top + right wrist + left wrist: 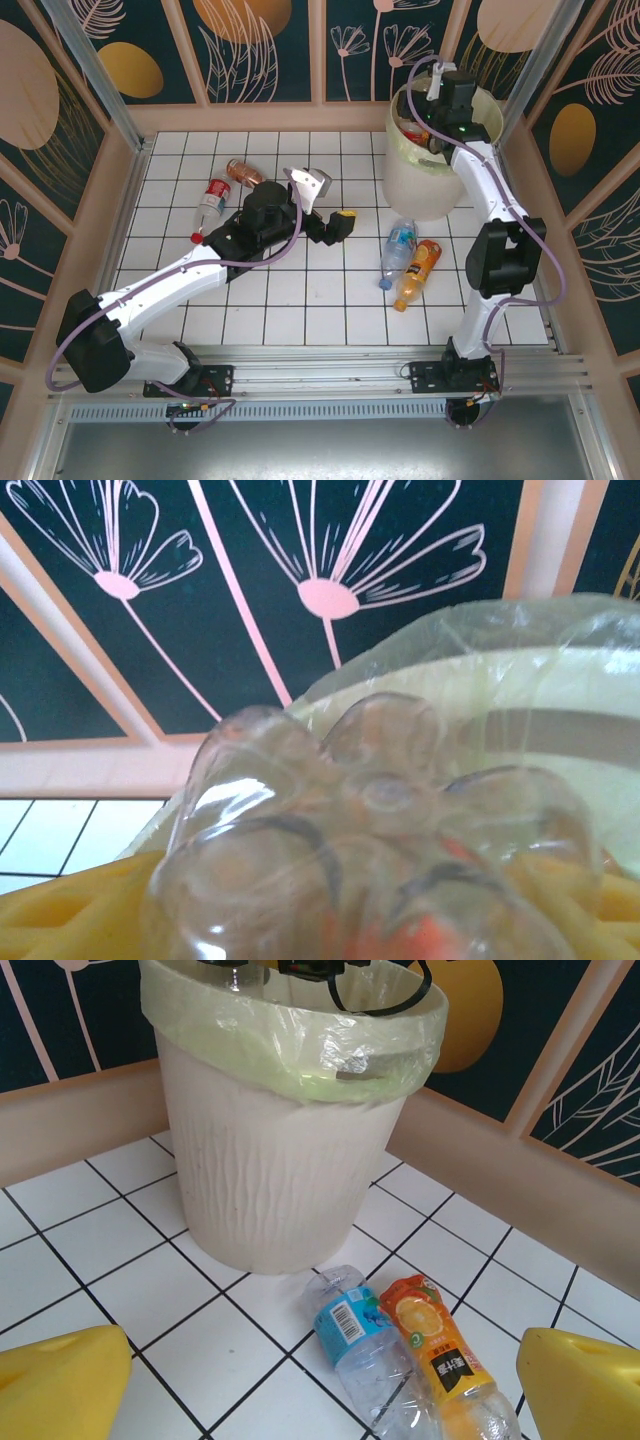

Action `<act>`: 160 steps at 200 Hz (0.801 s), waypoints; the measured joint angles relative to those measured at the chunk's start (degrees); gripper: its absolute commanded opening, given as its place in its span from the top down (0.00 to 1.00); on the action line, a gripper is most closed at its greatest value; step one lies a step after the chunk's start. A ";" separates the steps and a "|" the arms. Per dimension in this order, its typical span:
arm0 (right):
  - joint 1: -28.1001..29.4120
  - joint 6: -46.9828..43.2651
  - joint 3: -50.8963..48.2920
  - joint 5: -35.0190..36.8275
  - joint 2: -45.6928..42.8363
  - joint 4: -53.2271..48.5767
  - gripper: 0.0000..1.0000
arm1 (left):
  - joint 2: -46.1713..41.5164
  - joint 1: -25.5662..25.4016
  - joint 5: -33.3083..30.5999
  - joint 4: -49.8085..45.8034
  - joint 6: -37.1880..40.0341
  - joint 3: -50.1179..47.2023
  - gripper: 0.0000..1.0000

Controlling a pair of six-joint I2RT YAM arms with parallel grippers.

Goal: Put the plastic bottles in the bin

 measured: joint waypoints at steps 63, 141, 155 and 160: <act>-3.87 6.19 0.39 -10.01 -0.24 -0.83 0.15 | 0.00 0.00 0.48 0.02 -0.59 0.00 0.01; -8.02 14.99 -2.45 -23.15 -3.10 5.49 0.24 | 0.00 0.00 0.87 0.02 -0.61 0.00 0.01; -8.31 16.46 -3.04 -25.03 -3.41 6.54 0.33 | 0.00 0.00 0.87 0.02 -0.61 0.00 0.01; -8.44 17.00 -3.04 -25.53 -3.41 6.82 0.37 | 0.00 0.00 0.87 0.02 -0.61 0.00 0.01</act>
